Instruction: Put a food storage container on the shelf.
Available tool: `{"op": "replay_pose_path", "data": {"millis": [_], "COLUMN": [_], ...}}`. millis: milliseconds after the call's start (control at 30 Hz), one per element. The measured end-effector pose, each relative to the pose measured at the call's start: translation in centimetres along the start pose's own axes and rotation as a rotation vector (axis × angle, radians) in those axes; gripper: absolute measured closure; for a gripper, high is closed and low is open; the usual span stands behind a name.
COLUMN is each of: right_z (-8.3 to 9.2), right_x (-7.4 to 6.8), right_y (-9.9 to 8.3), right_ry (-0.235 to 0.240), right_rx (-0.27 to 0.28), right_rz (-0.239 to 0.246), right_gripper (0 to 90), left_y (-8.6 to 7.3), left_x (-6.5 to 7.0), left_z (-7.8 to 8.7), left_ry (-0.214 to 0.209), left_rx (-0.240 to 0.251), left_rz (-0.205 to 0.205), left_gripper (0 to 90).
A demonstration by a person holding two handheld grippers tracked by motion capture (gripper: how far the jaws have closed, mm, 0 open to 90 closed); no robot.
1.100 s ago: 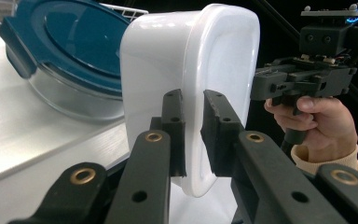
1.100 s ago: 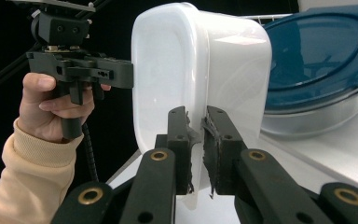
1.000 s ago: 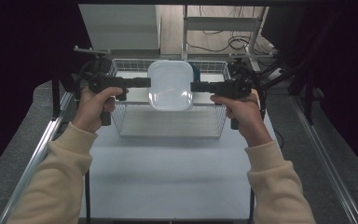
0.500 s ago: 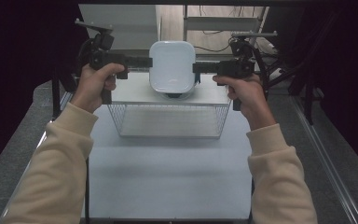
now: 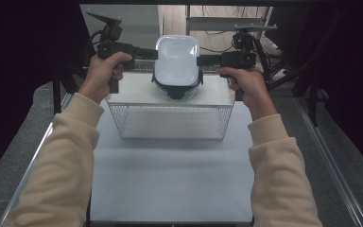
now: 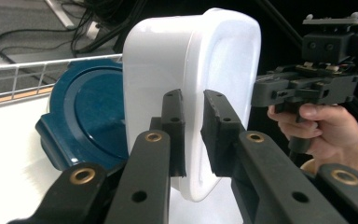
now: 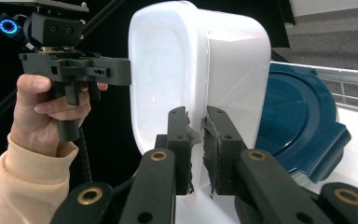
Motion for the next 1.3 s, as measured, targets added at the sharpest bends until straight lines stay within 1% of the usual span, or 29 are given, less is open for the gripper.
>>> {"op": "replay_pose_path", "data": {"millis": [33,67,100,167,200,300,433,467,567,700,767,833,900,967,1000,1033,1067,1100,1133,1167,1200,1233,1267,1300], "right_z": [-0.1,-0.4,-0.6,-0.7,-0.8,-1.1,-1.8,-2.1,-2.4,-2.9,-3.2,-3.4,-3.6,-3.7,-3.7,-3.7,-3.7,-3.7,-3.6,-3.5,-3.4,-3.3,-3.2,-3.1], "right_x": [0.2,0.5,0.7,0.9,1.1,1.7,2.6,2.8,3.4,4.1,4.5,4.7,4.8,4.8,4.8,4.7,4.6,4.4,4.2,3.8,3.3,2.9,2.2,1.7], "right_y": [0.1,0.1,0.2,0.4,0.6,1.2,2.0,2.2,2.6,3.0,3.1,3.2,3.2,3.2,3.2,3.1,3.1,3.1,3.1,3.1,3.0,2.9,2.6,2.4], "right_ry": [-0.004,-0.014,-0.013,0.012,0.016,0.010,0.003,0.003,-0.003,0.007,0.010,0.004,-0.002,-0.003,-0.007,-0.016,-0.031,-0.048,-0.066,-0.088,-0.121,-0.148,-0.182,-0.198], "right_rx": [-0.002,-0.009,-0.011,-0.010,-0.012,-0.016,-0.020,-0.022,-0.019,-0.010,-0.001,0.013,0.018,0.025,0.031,0.029,0.035,0.048,0.068,0.090,0.109,0.115,0.121,0.127], "right_rz": [-0.006,-0.014,-0.025,-0.054,-0.065,-0.101,-0.163,-0.186,-0.222,-0.280,-0.302,-0.310,-0.318,-0.316,-0.311,-0.308,-0.296,-0.277,-0.257,-0.225,-0.178,-0.138,-0.078,-0.045], "right_gripper": [80.6,80.3,80.3,80.0,79.7,77.8,74.7,73.9,72.1,70.5,69.8,69.4,68.3,68.0,67.4,63.9,58.5,52.7,48.2,43.1,39.7,38.0,35.7,34.4], "left_y": [-0.1,-0.2,-0.2,-0.1,0.0,0.2,0.3,0.3,0.4,0.3,0.2,0.0,-0.2,-0.3,-0.3,-0.3,-0.3,-0.2,-0.2,-0.2,-0.1,-0.2,-0.2,-0.3], "left_x": [-0.4,-0.6,-0.9,-1.4,-1.6,-2.3,-3.5,-3.7,-4.1,-4.9,-5.3,-5.5,-5.8,-5.8,-5.8,-5.8,-5.8,-5.7,-5.6,-5.4,-5.3,-4.9,-4.6,-4.1], "left_z": [-0.3,-0.5,-0.5,-0.6,-0.7,-1.2,-1.8,-2.0,-2.3,-2.8,-2.9,-3.2,-3.2,-3.2,-3.3,-3.3,-3.3,-3.2,-3.0,-2.8,-2.6,-2.1,-1.8,-1.3], "left_ry": [0.004,0.006,-0.002,-0.013,-0.021,-0.039,-0.045,-0.045,-0.047,-0.046,-0.053,-0.044,-0.062,-0.075,-0.075,-0.068,-0.056,-0.041,-0.027,-0.009,0.004,0.017,0.026,0.048], "left_rx": [-0.015,-0.014,-0.007,-0.003,0.001,0.009,0.026,0.031,0.039,0.048,0.053,0.052,0.066,0.072,0.069,0.065,0.062,0.070,0.080,0.083,0.085,0.092,0.095,0.105], "left_rz": [0.005,0.015,0.029,0.049,0.056,0.106,0.178,0.188,0.210,0.241,0.257,0.264,0.271,0.275,0.273,0.267,0.259,0.247,0.222,0.201,0.185,0.160,0.141,0.110], "left_gripper": [79.3,79.2,79.0,78.9,78.8,78.1,76.7,76.4,75.5,73.9,73.0,71.8,70.9,70.6,69.7,67.1,63.5,56.6,51.3,46.1,40.9,37.5,34.3,33.0]}}
Point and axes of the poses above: each handheld gripper's, and its own axes: z roughly backward along the jaws, y roughly out of its top, x roughly to its right, the point moved 5 cm from there along -z, roughly forward along the jaws, and after that the axes turned 13 degrees about -z, right-handed, at the moved point
